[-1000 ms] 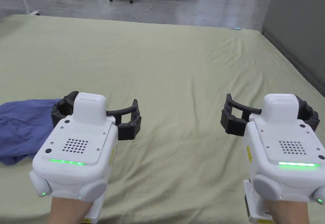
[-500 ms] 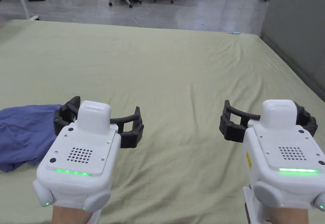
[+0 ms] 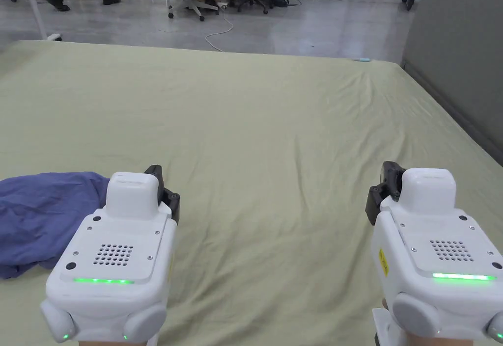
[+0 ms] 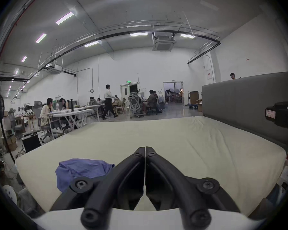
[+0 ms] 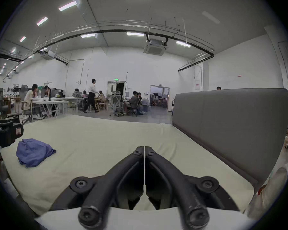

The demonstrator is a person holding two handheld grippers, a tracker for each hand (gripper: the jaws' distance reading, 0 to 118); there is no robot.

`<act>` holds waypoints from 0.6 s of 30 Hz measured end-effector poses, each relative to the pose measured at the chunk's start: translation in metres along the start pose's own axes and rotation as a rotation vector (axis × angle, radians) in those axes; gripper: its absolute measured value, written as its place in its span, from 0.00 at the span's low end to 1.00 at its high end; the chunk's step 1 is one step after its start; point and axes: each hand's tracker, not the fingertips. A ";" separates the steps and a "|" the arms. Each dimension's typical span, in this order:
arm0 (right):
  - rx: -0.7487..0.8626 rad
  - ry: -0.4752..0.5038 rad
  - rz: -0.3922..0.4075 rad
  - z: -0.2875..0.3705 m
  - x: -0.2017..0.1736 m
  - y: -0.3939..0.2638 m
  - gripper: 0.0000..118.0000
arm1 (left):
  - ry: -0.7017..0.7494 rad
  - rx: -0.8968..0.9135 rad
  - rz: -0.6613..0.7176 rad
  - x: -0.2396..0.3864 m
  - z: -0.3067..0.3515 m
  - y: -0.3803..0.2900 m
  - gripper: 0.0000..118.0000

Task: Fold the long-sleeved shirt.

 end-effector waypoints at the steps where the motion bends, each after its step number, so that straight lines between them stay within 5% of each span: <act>1: -0.003 0.006 -0.003 -0.005 -0.002 0.001 0.00 | 0.017 -0.001 0.004 -0.003 0.001 -0.001 0.00; 6: 0.003 0.163 -0.065 -0.008 -0.052 0.012 0.00 | 0.170 -0.011 0.014 -0.048 0.015 0.001 0.00; 13: 0.029 0.420 -0.045 -0.009 -0.147 0.014 0.00 | 0.373 -0.021 0.032 -0.113 0.055 0.010 0.00; 18: 0.030 0.504 -0.003 0.009 -0.188 0.010 0.00 | 0.396 -0.074 0.014 -0.129 0.061 0.004 0.00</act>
